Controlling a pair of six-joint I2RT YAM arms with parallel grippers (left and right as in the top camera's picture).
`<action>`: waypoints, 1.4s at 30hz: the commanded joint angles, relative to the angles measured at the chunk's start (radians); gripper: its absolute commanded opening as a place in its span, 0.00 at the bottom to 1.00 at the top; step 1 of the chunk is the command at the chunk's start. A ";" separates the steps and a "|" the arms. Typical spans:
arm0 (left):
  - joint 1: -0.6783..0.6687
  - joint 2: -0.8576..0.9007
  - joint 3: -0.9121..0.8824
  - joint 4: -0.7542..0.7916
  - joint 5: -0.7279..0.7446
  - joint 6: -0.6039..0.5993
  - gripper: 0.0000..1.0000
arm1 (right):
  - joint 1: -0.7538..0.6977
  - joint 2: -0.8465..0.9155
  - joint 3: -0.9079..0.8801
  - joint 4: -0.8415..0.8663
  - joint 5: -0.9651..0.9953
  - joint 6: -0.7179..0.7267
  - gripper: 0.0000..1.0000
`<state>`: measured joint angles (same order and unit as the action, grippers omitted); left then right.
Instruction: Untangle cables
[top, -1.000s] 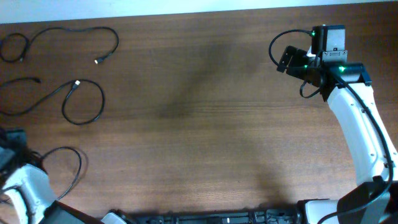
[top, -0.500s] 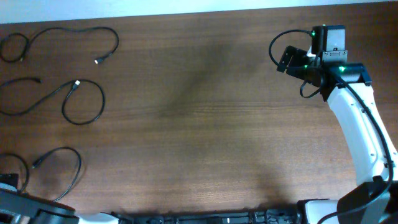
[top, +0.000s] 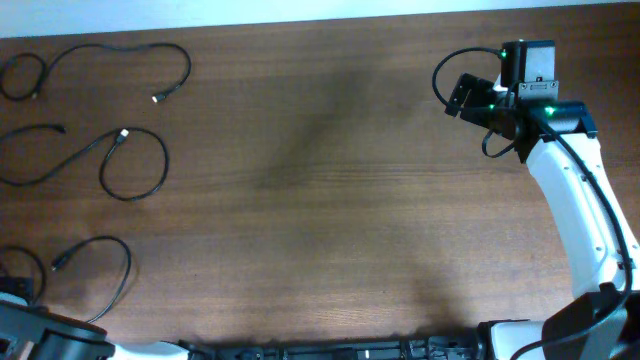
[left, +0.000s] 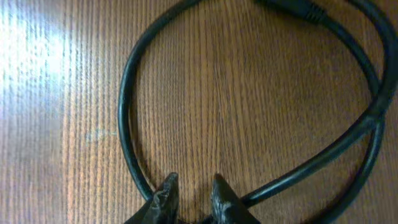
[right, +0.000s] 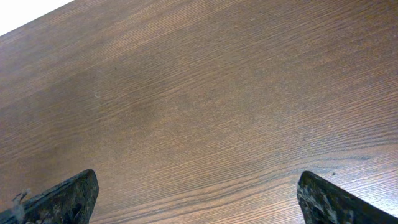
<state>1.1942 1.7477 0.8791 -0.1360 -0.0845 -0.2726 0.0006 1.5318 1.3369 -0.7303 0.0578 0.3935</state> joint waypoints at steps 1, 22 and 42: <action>0.000 0.016 0.010 -0.002 0.019 0.006 0.11 | -0.002 0.003 0.004 0.001 -0.002 0.008 0.99; -0.079 0.023 0.010 0.029 0.078 0.055 0.03 | -0.002 0.003 0.004 0.001 -0.002 0.008 0.99; -0.539 -0.397 0.023 0.013 0.257 -0.088 0.80 | -0.002 0.003 0.004 0.001 -0.002 0.008 0.99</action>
<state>0.8444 1.4101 0.8833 -0.1303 0.1276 -0.3565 0.0006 1.5318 1.3369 -0.7303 0.0582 0.3935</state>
